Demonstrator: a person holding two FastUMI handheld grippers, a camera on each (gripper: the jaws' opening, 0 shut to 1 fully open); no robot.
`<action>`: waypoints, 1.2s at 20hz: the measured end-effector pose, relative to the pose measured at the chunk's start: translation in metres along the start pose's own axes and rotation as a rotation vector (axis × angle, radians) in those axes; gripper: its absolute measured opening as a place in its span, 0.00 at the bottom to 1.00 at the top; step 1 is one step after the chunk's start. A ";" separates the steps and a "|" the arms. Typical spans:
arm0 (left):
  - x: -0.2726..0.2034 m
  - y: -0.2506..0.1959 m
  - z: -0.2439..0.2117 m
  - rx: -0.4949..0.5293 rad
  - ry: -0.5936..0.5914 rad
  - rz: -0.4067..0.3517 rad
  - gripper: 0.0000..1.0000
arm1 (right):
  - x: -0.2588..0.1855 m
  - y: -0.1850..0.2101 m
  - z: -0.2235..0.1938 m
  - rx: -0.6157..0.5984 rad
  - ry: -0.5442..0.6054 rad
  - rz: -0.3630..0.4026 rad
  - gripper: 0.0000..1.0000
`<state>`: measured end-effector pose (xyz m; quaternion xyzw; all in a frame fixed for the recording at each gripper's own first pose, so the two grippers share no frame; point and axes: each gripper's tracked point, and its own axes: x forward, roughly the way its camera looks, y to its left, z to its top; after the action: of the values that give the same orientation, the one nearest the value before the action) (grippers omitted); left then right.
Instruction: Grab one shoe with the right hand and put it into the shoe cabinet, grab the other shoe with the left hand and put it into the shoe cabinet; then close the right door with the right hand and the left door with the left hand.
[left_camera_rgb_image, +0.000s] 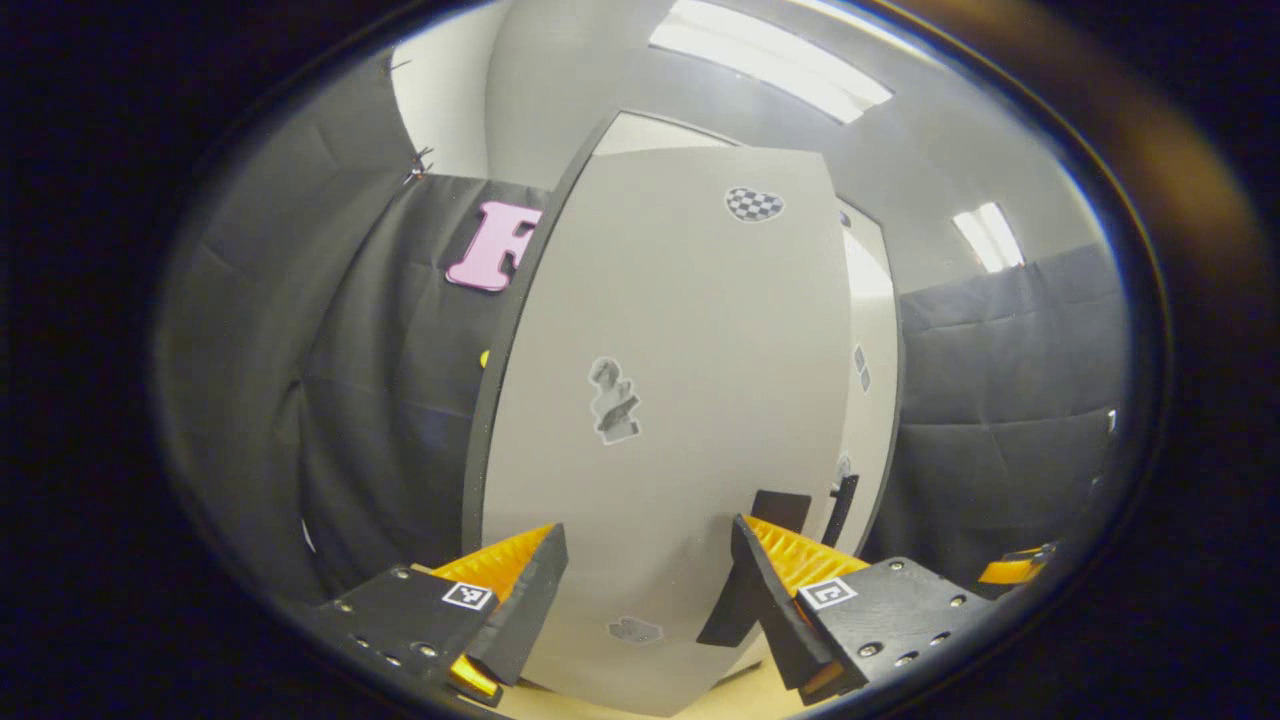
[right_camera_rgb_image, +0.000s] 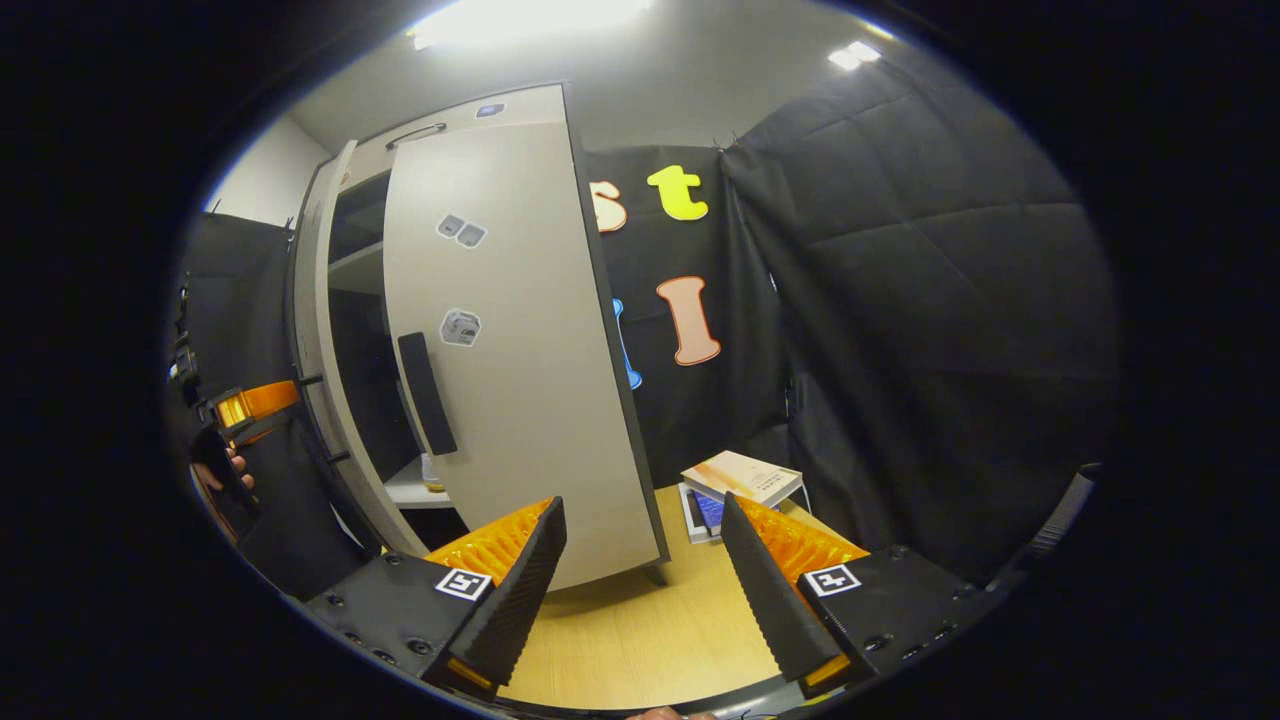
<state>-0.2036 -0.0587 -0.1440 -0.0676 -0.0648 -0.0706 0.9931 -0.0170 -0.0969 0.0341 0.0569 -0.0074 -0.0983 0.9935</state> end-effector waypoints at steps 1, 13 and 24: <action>-0.001 -0.004 0.005 0.032 -0.008 0.010 0.89 | -0.001 -0.004 0.003 -0.002 -0.009 -0.008 0.98; -0.063 -0.046 0.006 0.081 -0.041 -0.021 0.94 | 0.015 0.013 0.015 0.037 -0.042 0.011 0.98; -0.164 0.028 -0.024 0.263 -0.025 0.203 0.99 | 0.010 0.059 -0.047 -0.017 0.047 0.069 0.98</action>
<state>-0.3570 -0.0130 -0.1941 0.0559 -0.0789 0.0401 0.9945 0.0059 -0.0363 -0.0058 0.0507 0.0149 -0.0628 0.9966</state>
